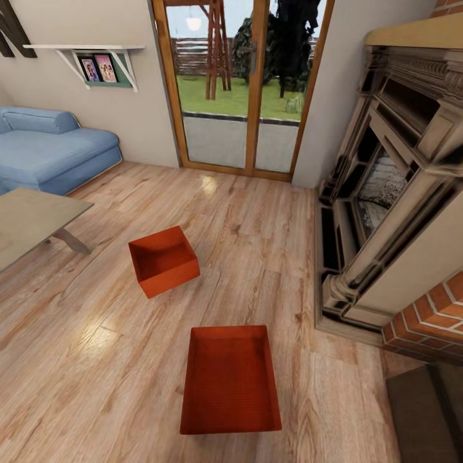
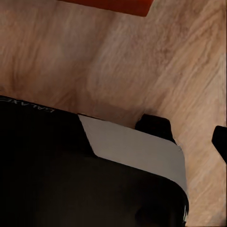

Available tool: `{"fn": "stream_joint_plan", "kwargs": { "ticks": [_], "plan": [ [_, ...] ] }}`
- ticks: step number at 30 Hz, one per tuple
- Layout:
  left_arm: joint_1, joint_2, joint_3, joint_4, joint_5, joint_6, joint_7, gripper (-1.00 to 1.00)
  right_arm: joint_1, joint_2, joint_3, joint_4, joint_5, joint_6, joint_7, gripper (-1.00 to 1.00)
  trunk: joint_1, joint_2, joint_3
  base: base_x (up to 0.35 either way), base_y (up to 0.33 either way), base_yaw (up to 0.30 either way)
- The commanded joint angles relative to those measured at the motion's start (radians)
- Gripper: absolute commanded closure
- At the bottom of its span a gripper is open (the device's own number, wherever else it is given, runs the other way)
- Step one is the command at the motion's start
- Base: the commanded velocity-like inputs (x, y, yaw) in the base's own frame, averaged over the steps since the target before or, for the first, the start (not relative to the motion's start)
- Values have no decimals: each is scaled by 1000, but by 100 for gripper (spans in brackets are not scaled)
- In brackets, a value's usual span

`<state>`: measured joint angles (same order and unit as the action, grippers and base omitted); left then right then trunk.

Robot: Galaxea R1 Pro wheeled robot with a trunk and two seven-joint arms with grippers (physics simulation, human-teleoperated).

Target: Move the two storage containers from the living room to the garage. In the garage, place one container on the floor and stack the other container on top of it (either order is fine).

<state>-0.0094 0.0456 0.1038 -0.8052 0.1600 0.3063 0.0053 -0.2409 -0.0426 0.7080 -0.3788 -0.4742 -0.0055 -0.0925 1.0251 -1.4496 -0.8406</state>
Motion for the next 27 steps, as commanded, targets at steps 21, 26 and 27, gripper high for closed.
{"fn": "stream_joint_plan", "kwargs": {
  "ticks": [21, 26, 27],
  "plan": [
    [-415, -110, -1, -19, 12, 156, 0, -100, -380, 17, 5, -1, -19, 82, -73, -100, 0, 0, -1, 0, 0, 0],
    [-471, -146, -22, -1, -17, 195, 6, -100, -435, 19, 0, 10, -26, 80, -110, -100, 0, 0, -1, 0, 0, 0],
    [-484, -151, -43, 15, -39, 198, 8, -100, -448, 22, -7, 14, -33, 80, -121, -100, 0, 0, -1, 0, 0, 0]
  ]
}}
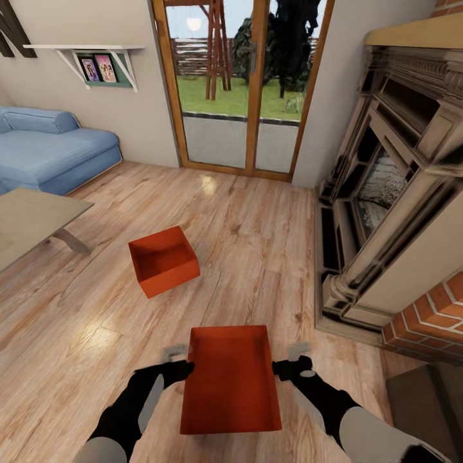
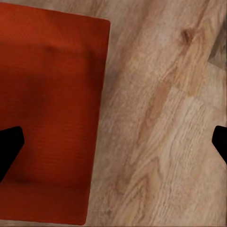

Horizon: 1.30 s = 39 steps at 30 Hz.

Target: Move the two storage containers from the living room to the garage. In the garage, place one container on the floor and stack the other container on top of it (either order is fine).

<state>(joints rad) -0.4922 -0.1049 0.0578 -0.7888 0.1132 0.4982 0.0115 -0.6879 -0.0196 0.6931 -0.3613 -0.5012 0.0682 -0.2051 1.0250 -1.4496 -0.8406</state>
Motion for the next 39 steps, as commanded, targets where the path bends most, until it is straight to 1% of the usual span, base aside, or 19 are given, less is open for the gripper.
{"fn": "stream_joint_plan", "kwargs": {
  "ticks": [1, 3, 4, 5, 6, 7, 9, 10, 11, 13, 15, 19, 20, 22, 25, 31, 33, 35, 39],
  "plan": [
    [-7, -4, -10, 10, -4, 6, 2, -100, -7, 1, 5, 0, -11, 6, -14, -100, 0, 0, -1, 0, 0, 0],
    [-35, -18, -49, 71, -54, 2, 7, -100, -22, 12, -2, 21, -28, 3, -38, -100, 0, 0, -1, 0, 0, 0],
    [-45, -23, -55, 89, -65, 1, 11, -100, -25, 15, -3, 28, -31, 2, -41, -100, 0, 0, -1, 0, 0, 0],
    [-81, -35, -66, 146, -86, -1, 31, -100, -36, 27, -5, 52, -38, 0, -50, -100, 0, 0, -1, 0, 0, 0],
    [-93, -38, -68, 167, -92, -2, 41, -100, -38, 32, -6, 61, -39, -1, -52, -100, 0, 0, -1, 0, 0, 0],
    [-125, -44, -73, 233, -106, -17, 75, -100, -46, 45, -7, 89, -44, -4, -56, -100, 0, 0, -1, 0, 0, 0],
    [-148, -49, -77, 298, -111, -78, 111, -100, -51, 58, -8, 114, -57, -6, -59, -100, 0, 0, -1, 0, 0, 0],
    [-156, -50, -78, 328, -111, -121, 132, -100, -53, 67, -9, 122, -72, -6, -65, -100, 0, 0, -1, 0, 0, 0],
    [-159, -50, -79, 339, -112, -139, 142, -100, -55, 73, -9, 126, -83, -7, -72, -100, 0, 0, -1, 0, 0, 0],
    [-162, -49, -80, 349, -110, -154, 153, -100, -58, 83, -9, 130, -102, -8, -81, -100, 0, 0, -1, 0, 0, 0],
    [-163, -49, -80, 356, -108, -163, 160, -100, -59, 100, -9, 137, -123, -14, -87, -100, 0, 0, -1, 0, 0, 0],
    [-164, -46, -79, 364, -104, -169, 164, -100, -60, 134, -9, 170, -138, -49, -91, -100, 0, 0, -1, 0, 0, 0],
    [-164, -45, -79, 366, -103, -169, 164, -100, -61, 139, -9, 172, -138, -54, -91, -100, 0, 0, -1, 0, 0, 0],
    [-164, -41, -78, 374, -103, -172, 164, -100, -61, 163, -9, 181, -140, -66, -92, -100, 0, 0, -1, 0, 0, 0],
    [-164, -40, -77, 384, -102, -176, 163, -100, -61, 182, -9, 192, -141, -72, -92, -100, 0, 0, -1, 0, 0, 0],
    [-164, -40, -76, 402, -102, -182, 163, -100, -61, 189, -9, 223, -141, -67, -92, -100, 0, 0, -1, 0, 0, 0],
    [-164, -39, -75, 403, -98, -183, 163, -100, -61, 189, -9, 230, -141, -49, -91, -100, 0, 0, -1, 0, 0, 0],
    [-164, -37, -75, 400, -83, -183, 163, -100, -61, 186, -9, 232, -140, -9, -91, -100, 0, 0, -1, 0, 0, 0],
    [-164, -37, -76, 398, -56, -184, 163, -100, -61, 182, -9, 234, -139, 23, -91, -100, 0, 0, -1, 0, 0, 0]
  ]
}}
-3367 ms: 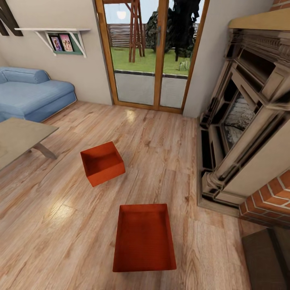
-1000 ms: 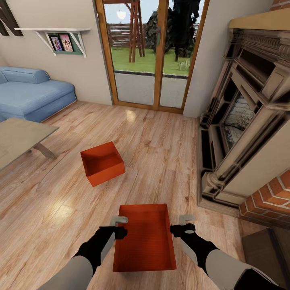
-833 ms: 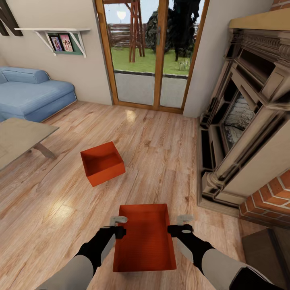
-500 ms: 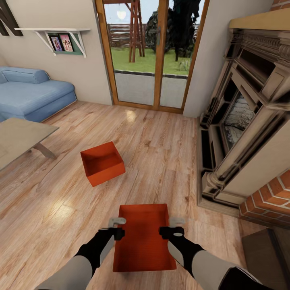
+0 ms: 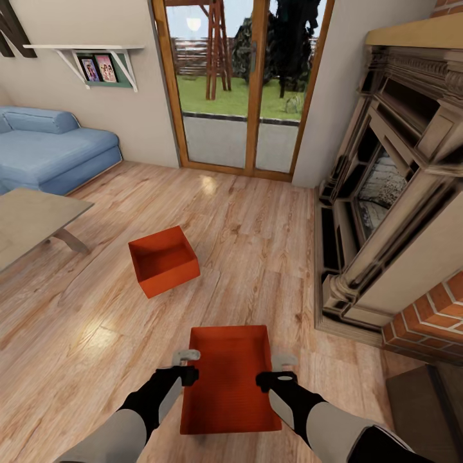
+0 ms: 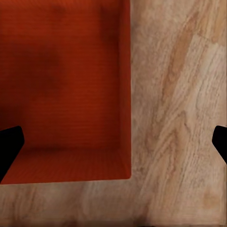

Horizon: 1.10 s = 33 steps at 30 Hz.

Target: Move the two storage containers from the living room to the garage. In the garage, place one container on the floor and stack the other container on top of it (either order is fine).

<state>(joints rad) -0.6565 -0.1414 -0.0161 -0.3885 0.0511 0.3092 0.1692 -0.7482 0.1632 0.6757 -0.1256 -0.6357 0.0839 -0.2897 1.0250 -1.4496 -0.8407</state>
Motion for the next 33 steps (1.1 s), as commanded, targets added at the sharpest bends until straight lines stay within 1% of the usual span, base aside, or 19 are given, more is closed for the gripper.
{"fn": "stream_joint_plan", "kwargs": {
  "ticks": [1, 5, 7, 11, 23, 28, 31, 33],
  "plan": [
    [0, 0, -2, -2, 9, 5, 5, -100, 0, -1, 8, -2, -4, 9, -6, -100, 0, 0, -1, 0, 0, 0],
    [0, 1, -2, -5, 17, 4, 4, -100, 0, -2, 8, -2, -3, 1, -6, -100, 0, 0, -1, 0, 0, 0],
    [0, 1, -2, -7, 19, 3, 3, -100, 0, -3, 8, -2, 1, -21, -6, -100, 0, 0, -1, 0, 0, 0],
    [0, 1, -2, -11, 18, 2, 3, -100, 0, -5, 10, -3, 6, -29, -6, -100, 0, 0, -1, 0, 0, 0],
    [0, -3, -2, -8, 14, 4, 8, -100, 0, -5, 16, -12, 12, -27, -6, -100, 0, 0, -1, 0, 0, 0],
    [0, -8, 0, -9, 17, 10, 6, -100, 0, -5, 16, -12, 11, -25, -6, -100, 0, 0, -1, 0, 0, 0],
    [0, -3, 1, -9, 15, 12, 5, -100, 0, -5, 16, -12, 11, -24, -6, -100, 0, 0, -1, 0, 0, 0],
    [0, -2, 1, -9, 15, 13, 5, -100, 0, -6, 16, -12, 11, -24, -6, -100, 8, -14, -7, 0, 0, 0]
  ]
}}
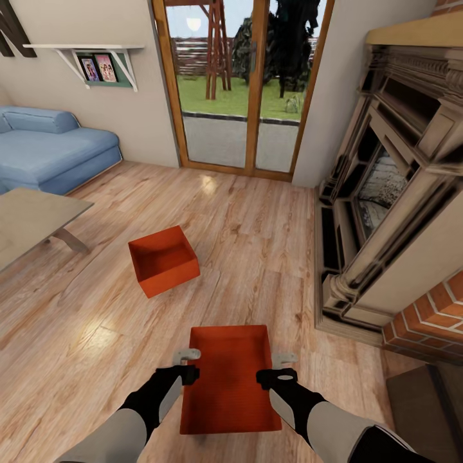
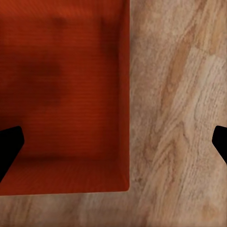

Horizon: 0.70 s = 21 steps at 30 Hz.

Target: Move the two storage containers from the living room to the garage. In the garage, place one container on the floor and stack the other container on top of it (either order is fine).

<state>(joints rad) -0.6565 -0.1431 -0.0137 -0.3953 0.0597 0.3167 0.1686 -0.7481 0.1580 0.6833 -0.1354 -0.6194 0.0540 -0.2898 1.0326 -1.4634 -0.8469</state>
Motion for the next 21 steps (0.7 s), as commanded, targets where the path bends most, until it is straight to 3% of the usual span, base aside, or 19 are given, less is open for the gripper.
{"fn": "stream_joint_plan", "kwargs": {
  "ticks": [1, 10, 21],
  "plan": [
    [0, 0, -2, -2, 6, 6, 4, -100, 0, 0, 9, -2, -5, 6, -6, -100, 4, -8, -4, 0, 0, 0],
    [0, 0, -2, -2, 8, 8, 3, -100, 0, 0, 9, -2, -5, 6, -6, -100, 38, -71, -32, 0, 0, 0],
    [0, 6, -4, -3, 5, 10, 3, -100, 0, -2, 9, -3, -4, 5, -3, -100, 50, -92, -42, 0, 0, 0]
  ]
}}
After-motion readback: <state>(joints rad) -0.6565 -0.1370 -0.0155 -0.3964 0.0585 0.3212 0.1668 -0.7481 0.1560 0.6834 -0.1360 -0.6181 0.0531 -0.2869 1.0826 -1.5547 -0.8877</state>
